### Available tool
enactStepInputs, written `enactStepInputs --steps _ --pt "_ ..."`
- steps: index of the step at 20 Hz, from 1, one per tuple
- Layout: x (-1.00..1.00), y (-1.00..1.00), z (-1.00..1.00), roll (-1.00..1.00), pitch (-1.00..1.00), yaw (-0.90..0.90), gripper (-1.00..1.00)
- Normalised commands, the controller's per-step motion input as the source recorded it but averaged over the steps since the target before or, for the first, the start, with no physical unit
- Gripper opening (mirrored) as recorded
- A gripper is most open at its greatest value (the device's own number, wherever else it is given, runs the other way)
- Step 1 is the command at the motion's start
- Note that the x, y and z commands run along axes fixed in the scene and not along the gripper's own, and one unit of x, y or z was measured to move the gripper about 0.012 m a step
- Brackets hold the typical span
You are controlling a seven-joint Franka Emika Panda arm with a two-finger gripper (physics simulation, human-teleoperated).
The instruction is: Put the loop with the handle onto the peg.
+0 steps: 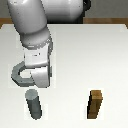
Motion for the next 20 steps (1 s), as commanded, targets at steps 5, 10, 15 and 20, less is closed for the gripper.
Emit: enactStepInputs --steps 5,10,15,20 --pt "0.20 0.00 0.00 0.00 0.00 0.00 -1.00" --pt "0.20 0.00 0.20 0.00 0.00 0.00 -1.00" --pt "0.00 0.00 0.40 0.00 0.00 0.00 -1.00" --pt "0.00 0.80 0.00 0.00 0.00 0.00 -1.00"
